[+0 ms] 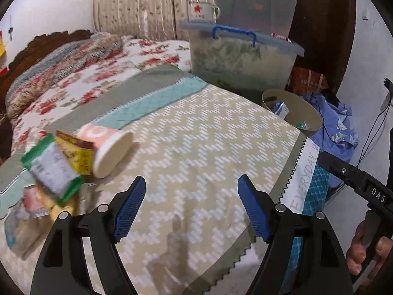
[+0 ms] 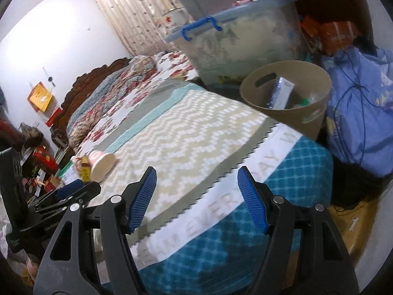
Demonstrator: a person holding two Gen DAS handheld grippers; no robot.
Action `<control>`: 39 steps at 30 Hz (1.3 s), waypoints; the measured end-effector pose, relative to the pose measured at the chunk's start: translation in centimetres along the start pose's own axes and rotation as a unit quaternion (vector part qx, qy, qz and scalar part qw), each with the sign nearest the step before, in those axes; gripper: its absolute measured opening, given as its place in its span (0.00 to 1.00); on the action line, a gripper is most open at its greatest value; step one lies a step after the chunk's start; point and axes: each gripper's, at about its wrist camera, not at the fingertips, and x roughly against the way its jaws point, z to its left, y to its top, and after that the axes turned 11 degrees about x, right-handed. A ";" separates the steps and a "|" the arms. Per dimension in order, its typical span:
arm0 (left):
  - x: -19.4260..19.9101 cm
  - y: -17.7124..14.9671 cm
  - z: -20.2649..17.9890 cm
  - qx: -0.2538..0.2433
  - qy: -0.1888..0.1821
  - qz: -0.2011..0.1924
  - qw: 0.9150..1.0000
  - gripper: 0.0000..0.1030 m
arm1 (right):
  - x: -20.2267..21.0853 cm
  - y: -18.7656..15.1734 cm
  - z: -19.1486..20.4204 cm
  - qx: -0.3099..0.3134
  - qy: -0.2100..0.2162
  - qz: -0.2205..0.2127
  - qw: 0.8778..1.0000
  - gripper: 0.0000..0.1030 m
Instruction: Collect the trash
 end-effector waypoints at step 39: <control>4.4 -1.5 3.5 0.039 0.029 -0.045 0.998 0.76 | 0.9 -0.9 3.1 0.010 0.007 0.011 1.000 0.76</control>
